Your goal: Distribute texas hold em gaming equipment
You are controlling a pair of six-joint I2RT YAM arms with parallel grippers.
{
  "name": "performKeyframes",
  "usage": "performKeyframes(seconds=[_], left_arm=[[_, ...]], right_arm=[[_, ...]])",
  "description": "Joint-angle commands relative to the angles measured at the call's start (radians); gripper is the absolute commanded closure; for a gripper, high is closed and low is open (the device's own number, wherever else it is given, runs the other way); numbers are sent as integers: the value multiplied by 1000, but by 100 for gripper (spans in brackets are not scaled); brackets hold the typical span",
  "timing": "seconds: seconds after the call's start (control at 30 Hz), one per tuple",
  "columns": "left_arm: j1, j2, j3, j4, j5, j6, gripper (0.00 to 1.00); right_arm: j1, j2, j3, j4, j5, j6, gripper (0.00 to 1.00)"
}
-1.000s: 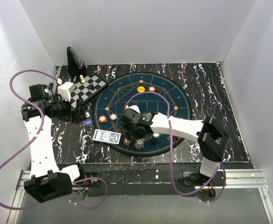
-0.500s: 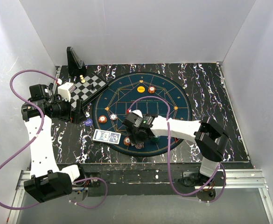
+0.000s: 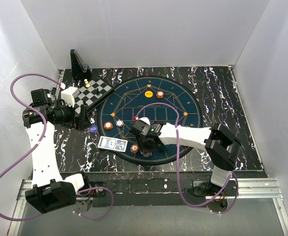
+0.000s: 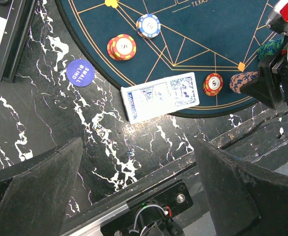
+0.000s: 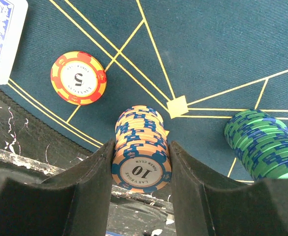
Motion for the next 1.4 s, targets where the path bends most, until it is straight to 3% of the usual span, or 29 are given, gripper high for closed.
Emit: performKeyframes(seconds=[0.0,0.2,0.43,0.7,1.03,1.37], left_arm=[[5,-12,34,-1,10,3,2],[5,-5,37,0,15,1,2],[5,2,36,6,16,-2,2],[5,13,27,19,13,-2,0],[5,54,-1,59,18,-3,0],[5,127,-26,97,50,5,0]], right_arm=[[6,-12,1,12,-3,9,68],[4,-49,24,-14,29,-1,80],[-43,-101,166,-98,63,-63,87],[-279,-98,285,-108,30,-153,91],[-591,170,565,-114,10,-239,92],[-720,557,952,-181,-7,-267,92]])
